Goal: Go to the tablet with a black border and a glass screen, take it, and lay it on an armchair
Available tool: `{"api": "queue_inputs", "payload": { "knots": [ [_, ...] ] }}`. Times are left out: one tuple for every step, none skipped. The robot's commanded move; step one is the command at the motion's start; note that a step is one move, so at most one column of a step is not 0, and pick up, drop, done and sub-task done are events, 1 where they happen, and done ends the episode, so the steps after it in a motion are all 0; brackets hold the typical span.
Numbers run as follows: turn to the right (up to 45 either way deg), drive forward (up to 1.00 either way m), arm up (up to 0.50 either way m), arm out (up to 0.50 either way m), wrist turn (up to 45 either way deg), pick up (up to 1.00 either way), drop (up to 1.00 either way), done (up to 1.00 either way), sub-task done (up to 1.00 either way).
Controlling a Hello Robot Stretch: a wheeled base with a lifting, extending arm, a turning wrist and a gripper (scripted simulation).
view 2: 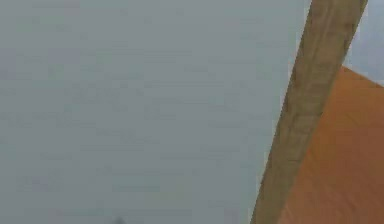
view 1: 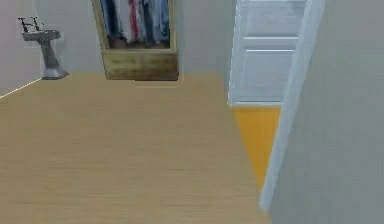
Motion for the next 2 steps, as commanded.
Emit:
{"api": "queue_inputs", "payload": {
  "knots": [
    [0.0,1.0,0.0,0.0,0.0,0.0,0.0,0.0,0.0],
    [3.0,0.0,0.0,0.0,0.0,0.0,0.0,0.0,0.0]
  ]
}}
